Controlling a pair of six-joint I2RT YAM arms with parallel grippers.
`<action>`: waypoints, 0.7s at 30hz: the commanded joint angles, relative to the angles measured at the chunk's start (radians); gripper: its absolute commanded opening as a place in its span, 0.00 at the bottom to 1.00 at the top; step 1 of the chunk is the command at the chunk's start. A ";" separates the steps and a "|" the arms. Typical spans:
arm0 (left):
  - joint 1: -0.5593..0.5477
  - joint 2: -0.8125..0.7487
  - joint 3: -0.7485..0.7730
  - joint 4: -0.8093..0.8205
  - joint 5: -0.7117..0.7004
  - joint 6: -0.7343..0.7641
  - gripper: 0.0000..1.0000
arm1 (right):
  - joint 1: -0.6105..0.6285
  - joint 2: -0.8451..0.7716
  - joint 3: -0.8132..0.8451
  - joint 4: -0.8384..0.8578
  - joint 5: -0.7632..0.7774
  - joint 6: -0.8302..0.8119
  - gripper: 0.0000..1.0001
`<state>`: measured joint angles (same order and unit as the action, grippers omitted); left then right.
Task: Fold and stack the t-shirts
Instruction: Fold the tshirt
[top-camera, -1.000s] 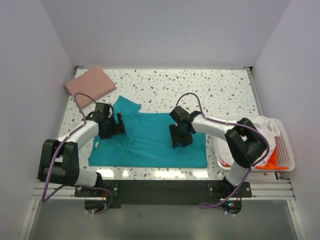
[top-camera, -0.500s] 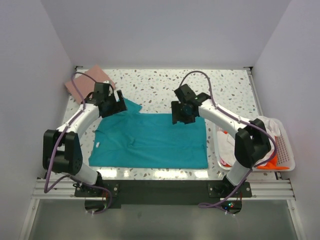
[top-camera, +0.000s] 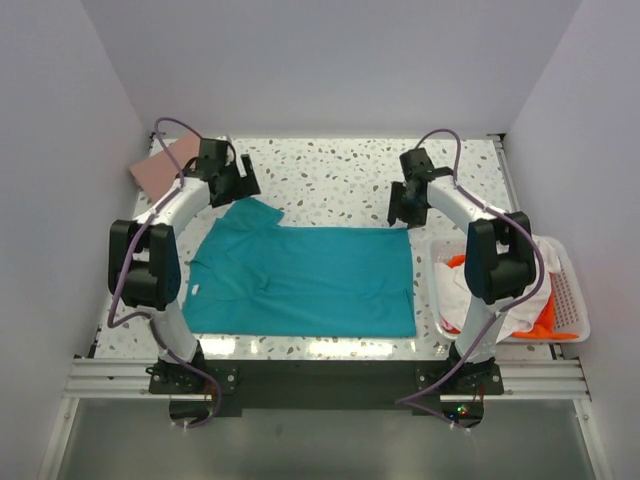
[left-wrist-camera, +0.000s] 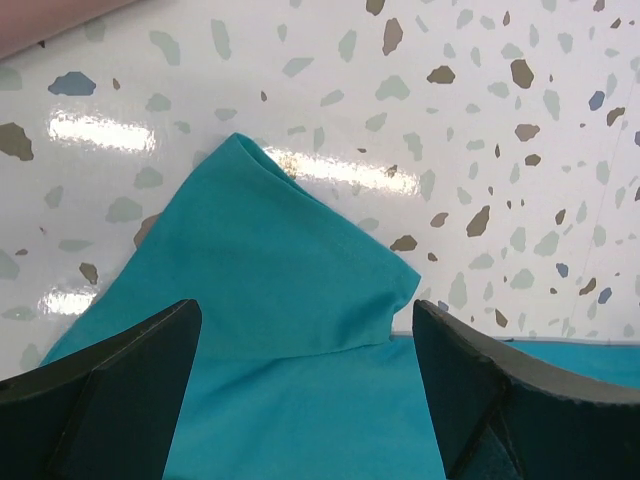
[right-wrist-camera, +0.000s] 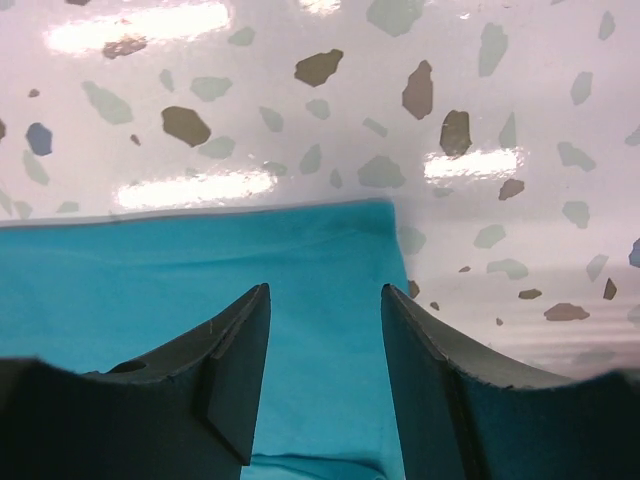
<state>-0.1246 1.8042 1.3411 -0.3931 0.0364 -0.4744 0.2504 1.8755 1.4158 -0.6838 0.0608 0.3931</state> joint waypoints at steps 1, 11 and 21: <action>0.008 0.026 0.056 0.043 -0.012 0.017 0.91 | -0.026 0.025 0.038 0.024 0.002 -0.039 0.52; 0.008 0.118 0.150 0.033 -0.010 0.014 0.90 | -0.066 0.062 -0.012 0.056 -0.003 -0.046 0.47; 0.010 0.179 0.207 0.023 -0.013 0.022 0.89 | -0.072 0.119 -0.026 0.105 -0.052 -0.046 0.38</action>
<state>-0.1242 1.9739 1.4982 -0.3847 0.0364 -0.4744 0.1822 1.9869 1.3979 -0.6151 0.0322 0.3573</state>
